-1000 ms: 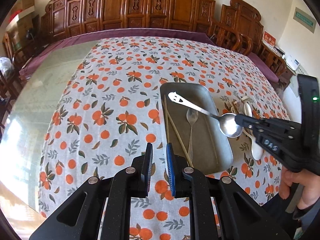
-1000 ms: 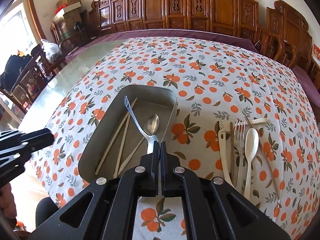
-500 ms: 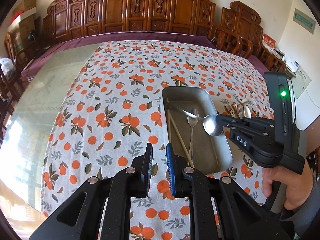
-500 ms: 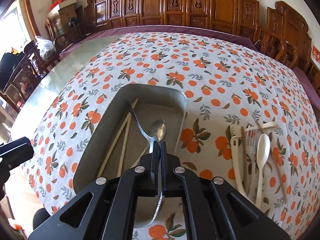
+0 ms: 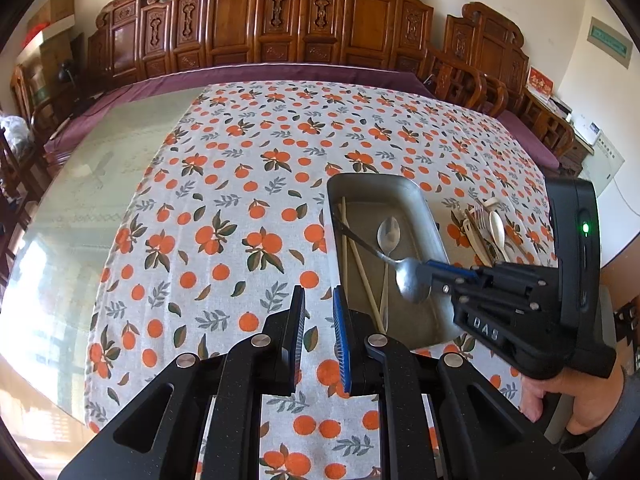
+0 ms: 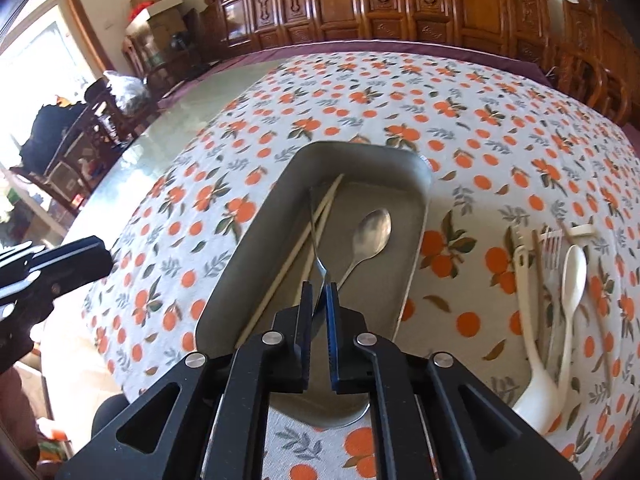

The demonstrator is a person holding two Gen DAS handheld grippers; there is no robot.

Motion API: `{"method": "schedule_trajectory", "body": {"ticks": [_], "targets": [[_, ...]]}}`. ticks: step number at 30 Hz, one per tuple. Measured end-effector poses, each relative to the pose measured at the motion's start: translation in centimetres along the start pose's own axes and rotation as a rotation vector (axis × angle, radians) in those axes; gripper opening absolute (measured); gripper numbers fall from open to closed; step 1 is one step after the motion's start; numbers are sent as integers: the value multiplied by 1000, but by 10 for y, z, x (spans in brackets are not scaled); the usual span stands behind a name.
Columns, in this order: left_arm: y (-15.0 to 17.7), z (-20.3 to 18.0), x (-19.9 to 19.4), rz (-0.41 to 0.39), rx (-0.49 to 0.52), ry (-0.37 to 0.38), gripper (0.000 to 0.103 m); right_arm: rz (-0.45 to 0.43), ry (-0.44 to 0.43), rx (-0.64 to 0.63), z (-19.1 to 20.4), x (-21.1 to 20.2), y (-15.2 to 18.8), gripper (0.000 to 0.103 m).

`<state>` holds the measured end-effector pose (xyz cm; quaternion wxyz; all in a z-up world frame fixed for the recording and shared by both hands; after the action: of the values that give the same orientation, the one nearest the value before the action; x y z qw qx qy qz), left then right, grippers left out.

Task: Organize utensils
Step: 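Lower the slotted-handle metal spoon into the grey tray and open the right gripper, then grasp the long white plastic spoon by its handle with the left gripper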

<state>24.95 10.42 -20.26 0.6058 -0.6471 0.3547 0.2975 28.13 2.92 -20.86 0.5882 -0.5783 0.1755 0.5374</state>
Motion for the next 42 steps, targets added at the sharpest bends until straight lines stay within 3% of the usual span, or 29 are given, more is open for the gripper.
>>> {"method": "schedule_trajectory", "body": {"ticks": [9,13,19,24,32,42], "targets": [[0,-17,3,2,13,10,15,-52,-60,-13,-6,-26,4,9],[-3,-32,5,-6,26,23,29,-88,-54,-23,-24,-51,8,9],[-7,-70,15,-1,58,62,49,-124,23,-47,-72,-86,20,9],[-8,-101,28,9,88,90,59,-136,91,-35,-120,-105,33,9],[-3,-149,51,52,133,128,60,-141,148,39,-181,-119,52,9],[5,-197,83,120,168,143,60,-131,171,82,-220,-121,71,9]]}}
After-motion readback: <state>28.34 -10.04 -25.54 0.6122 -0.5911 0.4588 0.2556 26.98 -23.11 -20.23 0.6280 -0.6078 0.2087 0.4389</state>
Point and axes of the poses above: each gripper's, at about its wrist camera, not at the fingertips, and x roughly the way its jaws point, z to its left, y to its underside, the point moved 10 cm from there along x, roughly the way its jaws point
